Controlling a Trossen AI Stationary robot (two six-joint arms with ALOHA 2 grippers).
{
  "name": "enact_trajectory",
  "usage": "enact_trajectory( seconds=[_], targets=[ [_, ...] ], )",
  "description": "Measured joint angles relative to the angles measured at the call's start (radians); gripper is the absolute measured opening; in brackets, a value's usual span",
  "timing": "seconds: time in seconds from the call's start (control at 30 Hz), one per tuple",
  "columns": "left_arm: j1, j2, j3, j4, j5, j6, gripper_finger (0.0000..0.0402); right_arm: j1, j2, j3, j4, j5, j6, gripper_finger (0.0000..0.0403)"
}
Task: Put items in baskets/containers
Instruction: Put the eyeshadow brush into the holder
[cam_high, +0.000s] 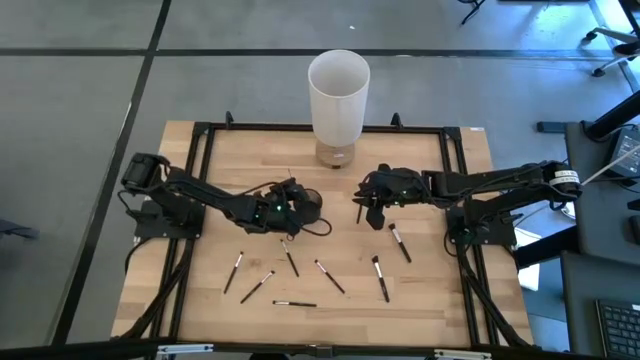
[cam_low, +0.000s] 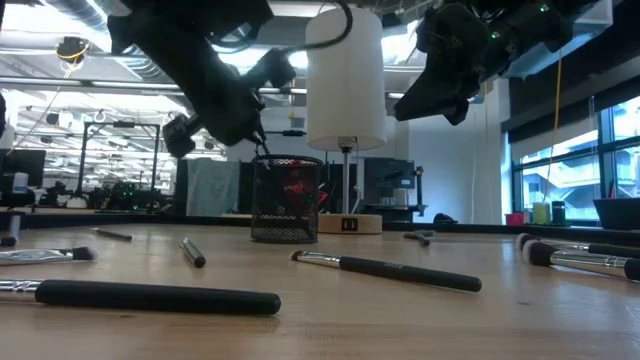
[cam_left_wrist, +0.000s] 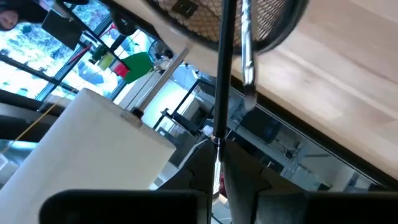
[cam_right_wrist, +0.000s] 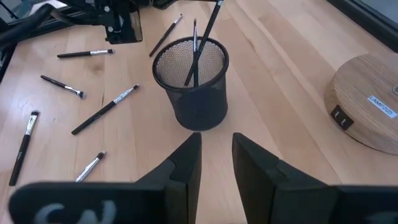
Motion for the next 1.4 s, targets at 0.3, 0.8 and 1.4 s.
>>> enact_trajectory(
  seconds=[0.3,0.8,1.4],
  targets=[
    [-0.003,-0.011,0.0,0.021,0.021,-0.025,0.0051,0.0,0.0,0.0,-0.005,0.0,0.002,0.009],
    [-0.106,-0.019,0.039,0.027,-0.126,-0.291,0.0152,0.0,0.0,0.0,-0.018,0.0,0.005,0.009],
    [0.015,-0.238,0.356,-0.957,0.88,-1.526,0.0095,0.0,0.001,-0.018,-0.034,0.0,0.03,0.009]
  ],
)
